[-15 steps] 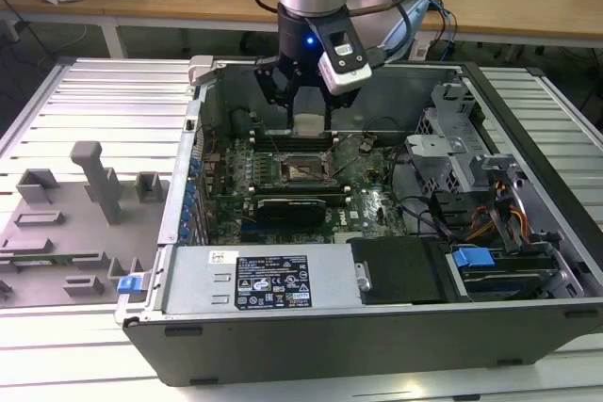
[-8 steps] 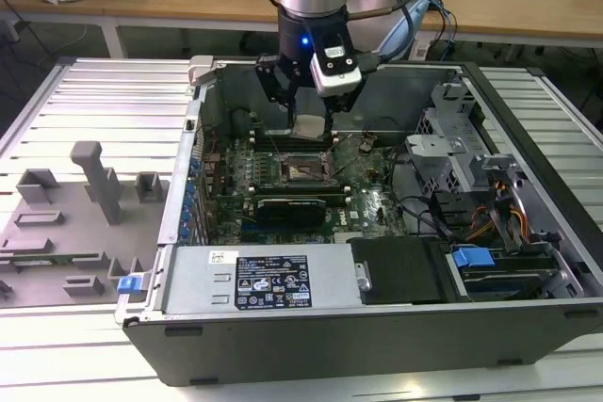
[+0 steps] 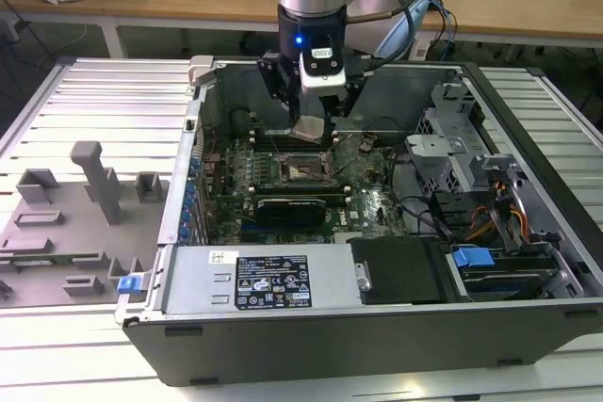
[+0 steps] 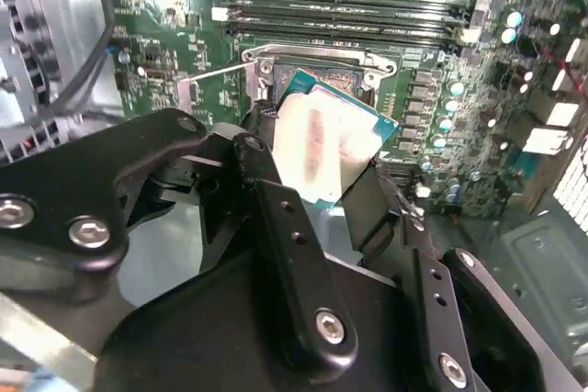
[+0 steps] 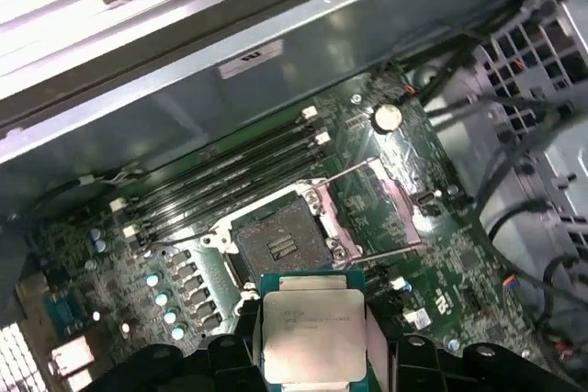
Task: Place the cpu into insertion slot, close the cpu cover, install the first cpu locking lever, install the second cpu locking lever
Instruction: 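Place the cpu into insertion slot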
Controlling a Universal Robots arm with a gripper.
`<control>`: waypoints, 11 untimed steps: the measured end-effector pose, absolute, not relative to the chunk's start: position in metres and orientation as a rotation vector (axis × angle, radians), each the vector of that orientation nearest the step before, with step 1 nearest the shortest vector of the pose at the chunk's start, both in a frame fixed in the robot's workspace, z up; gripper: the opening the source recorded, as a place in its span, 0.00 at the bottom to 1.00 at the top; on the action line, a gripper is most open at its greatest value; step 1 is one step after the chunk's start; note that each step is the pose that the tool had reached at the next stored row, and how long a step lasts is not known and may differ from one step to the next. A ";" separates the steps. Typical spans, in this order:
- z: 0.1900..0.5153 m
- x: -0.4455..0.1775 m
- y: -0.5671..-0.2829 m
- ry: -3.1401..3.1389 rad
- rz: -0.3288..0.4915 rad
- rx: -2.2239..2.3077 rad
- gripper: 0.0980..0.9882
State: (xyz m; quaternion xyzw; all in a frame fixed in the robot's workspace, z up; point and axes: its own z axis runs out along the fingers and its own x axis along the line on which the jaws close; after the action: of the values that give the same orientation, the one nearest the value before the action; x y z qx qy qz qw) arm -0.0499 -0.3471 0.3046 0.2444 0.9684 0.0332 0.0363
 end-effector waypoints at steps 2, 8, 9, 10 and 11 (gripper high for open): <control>0.305 -0.050 -0.347 2.950 0.099 0.833 0.50; 0.304 -0.050 -0.347 2.881 0.090 1.035 0.50; 0.304 -0.050 -0.347 2.872 0.089 1.060 0.50; 0.304 -0.050 -0.347 2.861 0.088 1.088 0.50; 0.304 -0.050 -0.347 2.854 0.087 1.104 0.50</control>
State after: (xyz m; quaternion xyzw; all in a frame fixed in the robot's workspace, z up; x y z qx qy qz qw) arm -0.0499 -0.3471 0.3042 0.3604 0.9315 0.0285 0.0400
